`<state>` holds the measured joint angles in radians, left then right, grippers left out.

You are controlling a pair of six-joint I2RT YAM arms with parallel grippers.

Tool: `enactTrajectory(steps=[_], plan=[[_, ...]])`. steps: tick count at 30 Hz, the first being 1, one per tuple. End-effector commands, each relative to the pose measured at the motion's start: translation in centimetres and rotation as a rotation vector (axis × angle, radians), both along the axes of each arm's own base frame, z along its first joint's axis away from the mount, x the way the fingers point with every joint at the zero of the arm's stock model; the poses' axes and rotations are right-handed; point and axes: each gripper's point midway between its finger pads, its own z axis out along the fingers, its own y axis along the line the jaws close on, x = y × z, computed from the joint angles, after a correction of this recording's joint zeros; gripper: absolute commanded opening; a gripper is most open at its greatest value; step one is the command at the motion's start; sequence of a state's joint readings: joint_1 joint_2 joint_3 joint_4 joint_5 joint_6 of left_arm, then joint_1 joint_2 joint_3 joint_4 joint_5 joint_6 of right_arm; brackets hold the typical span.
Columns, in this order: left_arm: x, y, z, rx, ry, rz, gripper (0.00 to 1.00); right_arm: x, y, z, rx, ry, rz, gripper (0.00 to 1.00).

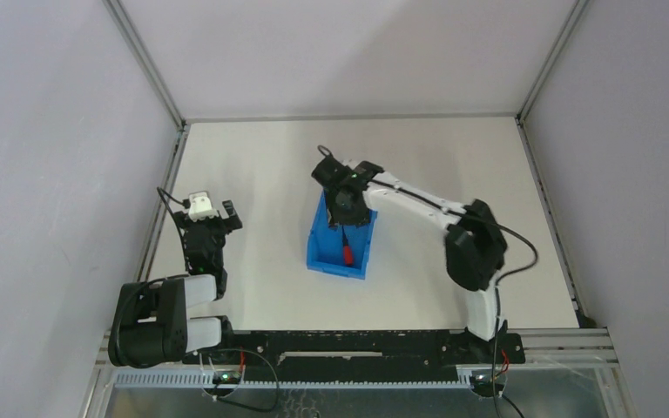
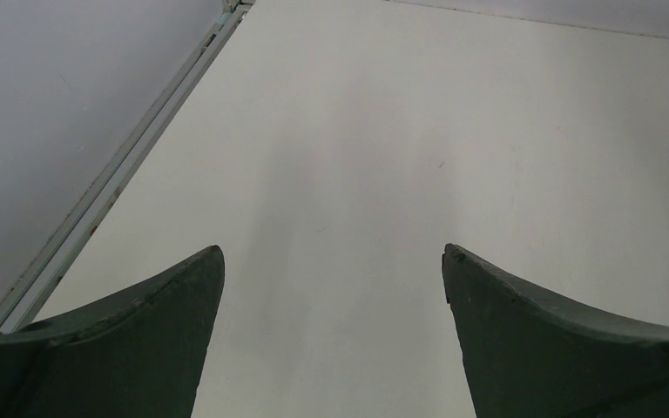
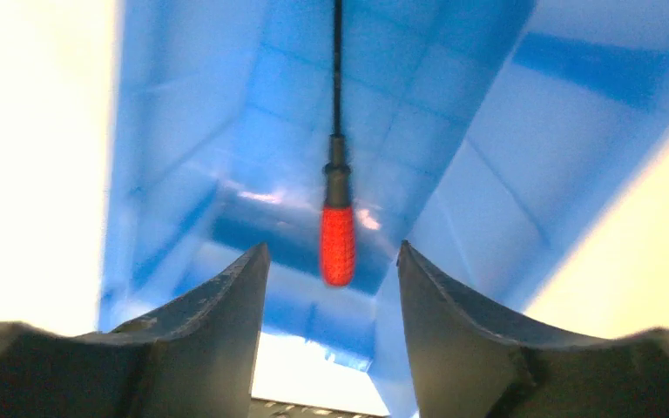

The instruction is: Put the screwdriver in the bin

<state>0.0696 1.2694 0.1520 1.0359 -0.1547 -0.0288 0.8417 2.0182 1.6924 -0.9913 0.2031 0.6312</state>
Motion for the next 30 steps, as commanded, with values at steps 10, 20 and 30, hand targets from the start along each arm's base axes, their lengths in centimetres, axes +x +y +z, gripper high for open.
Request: enactTrajectory(steps=[10,20,30], plan=[[1.0,0.1,2.6,0.002,-0.079,0.001,1.00,-1.5,-6.9,23.6,0.390,-0.691,0.085,1.00],[1.0,0.1,2.6,0.002,-0.079,0.002,1.00,-3.4,-19.8,15.3,0.252,-0.834,-0.124,1.00],[1.0,0.2,2.6,0.003,-0.079,0.003,1.00,-5.0,-23.2,7.8,0.345,-0.861,-0.271,1.00]])
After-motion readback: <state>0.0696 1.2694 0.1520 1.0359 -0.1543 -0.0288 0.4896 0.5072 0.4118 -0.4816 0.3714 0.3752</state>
